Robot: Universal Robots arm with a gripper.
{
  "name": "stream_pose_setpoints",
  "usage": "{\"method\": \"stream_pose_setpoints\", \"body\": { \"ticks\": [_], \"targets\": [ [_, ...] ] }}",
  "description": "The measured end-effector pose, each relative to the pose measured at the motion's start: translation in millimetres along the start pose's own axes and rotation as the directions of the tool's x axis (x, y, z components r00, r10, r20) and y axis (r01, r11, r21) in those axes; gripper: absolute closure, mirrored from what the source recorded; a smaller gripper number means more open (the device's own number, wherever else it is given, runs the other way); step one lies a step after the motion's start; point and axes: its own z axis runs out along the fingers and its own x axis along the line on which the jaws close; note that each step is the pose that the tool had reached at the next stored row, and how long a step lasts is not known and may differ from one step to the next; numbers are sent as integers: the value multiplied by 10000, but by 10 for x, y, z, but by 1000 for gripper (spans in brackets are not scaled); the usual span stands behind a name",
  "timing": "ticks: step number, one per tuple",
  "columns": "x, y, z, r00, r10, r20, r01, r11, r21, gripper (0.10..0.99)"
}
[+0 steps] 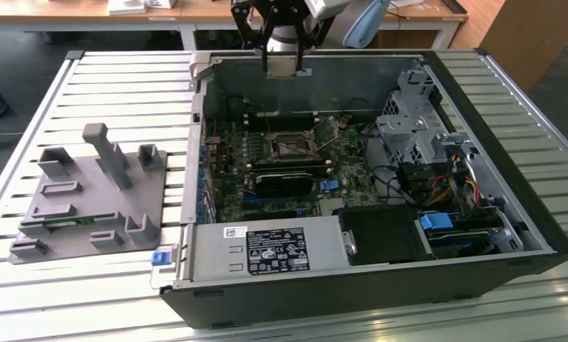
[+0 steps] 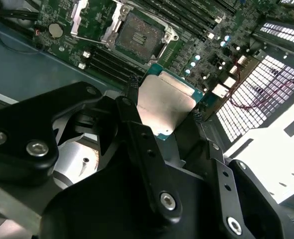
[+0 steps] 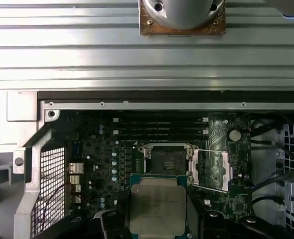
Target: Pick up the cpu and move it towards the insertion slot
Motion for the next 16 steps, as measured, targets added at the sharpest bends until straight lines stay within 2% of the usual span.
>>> {"method": "stream_pose_setpoints", "body": {
  "ticks": [8, 16],
  "targets": [
    [-157, 7, 19, 10000, -99, -5, 99, 10000, 0, 545],
    [-395, 13, 30, 9999, -111, -5, 111, 9999, 1, 545]
  ]
}}
